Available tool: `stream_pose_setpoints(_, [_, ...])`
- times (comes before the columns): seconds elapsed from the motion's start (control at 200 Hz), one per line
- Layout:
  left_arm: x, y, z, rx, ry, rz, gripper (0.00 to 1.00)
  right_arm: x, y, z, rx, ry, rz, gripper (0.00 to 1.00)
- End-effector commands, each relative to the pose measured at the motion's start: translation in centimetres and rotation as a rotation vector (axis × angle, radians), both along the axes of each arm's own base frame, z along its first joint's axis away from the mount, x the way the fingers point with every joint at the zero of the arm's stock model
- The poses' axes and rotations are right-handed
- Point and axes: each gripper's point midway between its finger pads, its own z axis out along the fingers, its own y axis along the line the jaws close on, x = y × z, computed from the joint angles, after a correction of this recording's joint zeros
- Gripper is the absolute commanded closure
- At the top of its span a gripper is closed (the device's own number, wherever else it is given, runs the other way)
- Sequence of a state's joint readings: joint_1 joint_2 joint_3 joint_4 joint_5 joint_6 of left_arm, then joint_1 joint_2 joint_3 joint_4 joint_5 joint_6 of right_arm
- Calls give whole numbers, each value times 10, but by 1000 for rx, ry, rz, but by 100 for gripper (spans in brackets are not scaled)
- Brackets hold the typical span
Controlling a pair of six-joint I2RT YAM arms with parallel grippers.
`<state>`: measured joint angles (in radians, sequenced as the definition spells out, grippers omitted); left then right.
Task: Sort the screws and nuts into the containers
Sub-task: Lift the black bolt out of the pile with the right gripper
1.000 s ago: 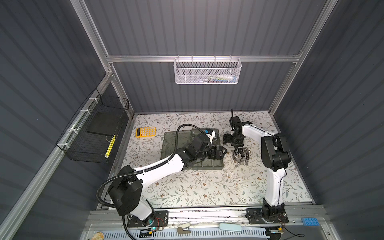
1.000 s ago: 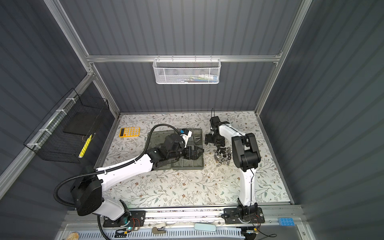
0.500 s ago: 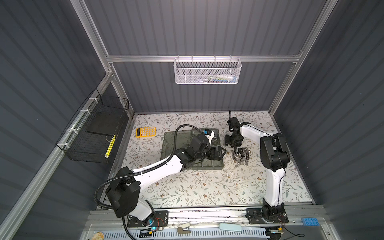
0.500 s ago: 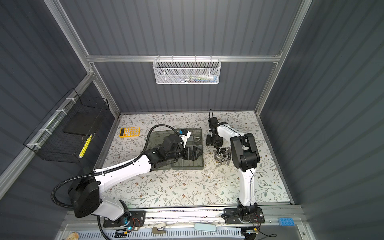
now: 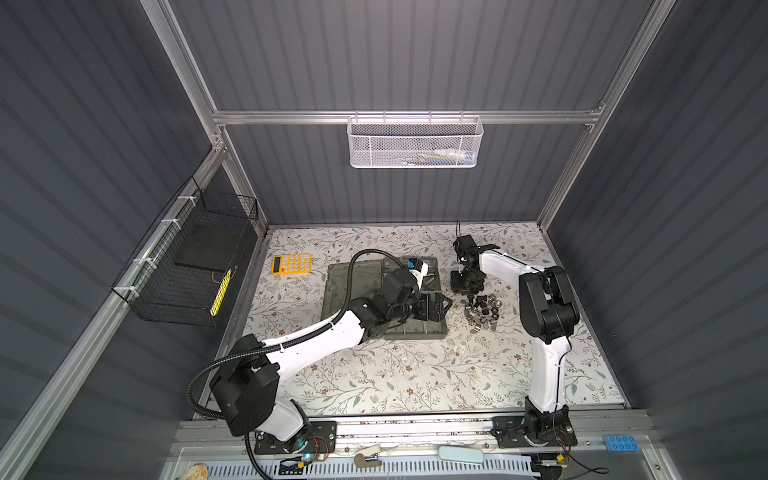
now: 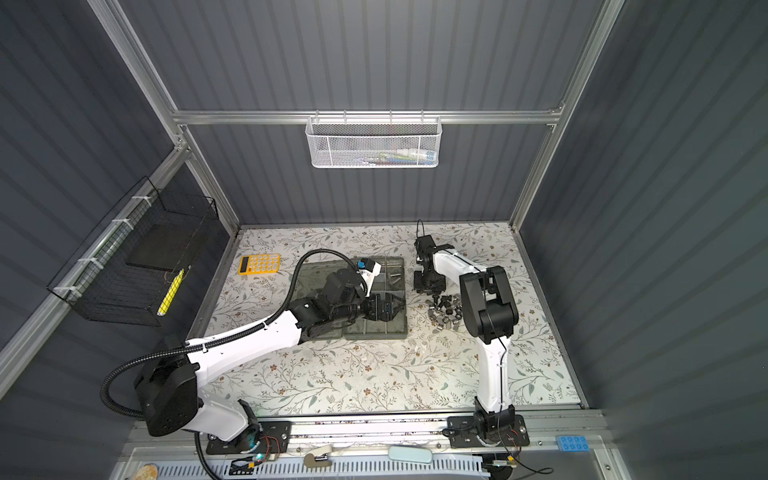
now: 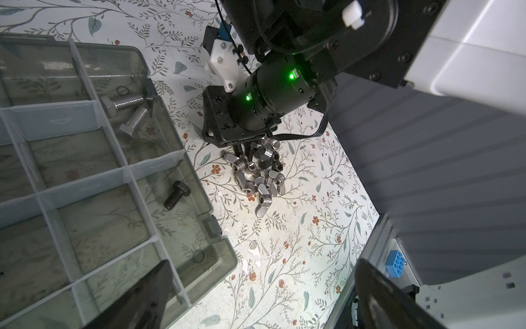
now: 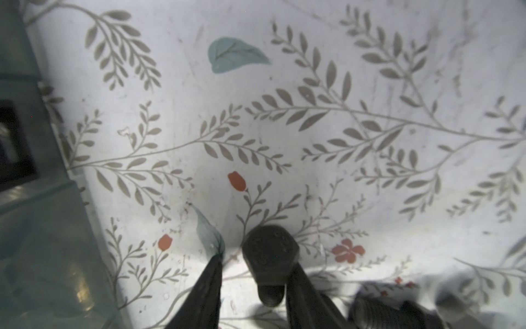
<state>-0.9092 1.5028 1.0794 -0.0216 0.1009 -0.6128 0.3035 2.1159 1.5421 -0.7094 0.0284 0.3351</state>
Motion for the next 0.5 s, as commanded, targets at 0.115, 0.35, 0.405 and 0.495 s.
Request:
stream_pose_setpoints(0.115, [-3, 5, 2, 4, -6, 4, 0, -17, -3, -21, -48, 81, 12, 73])
stream_pose_setpoints(0.35, [-3, 8, 1, 6, -5, 16, 0, -17, -4, -16, -55, 66, 17, 85])
stream_pose_setpoints(0.405, [-3, 9, 0, 7, -3, 18, 0, -18, -5, -16, -59, 65, 20, 88])
stream_pose_setpoints(0.495, [-3, 9, -3, 12, 1, 17, 0, -18, -6, -15, -61, 60, 21, 91])
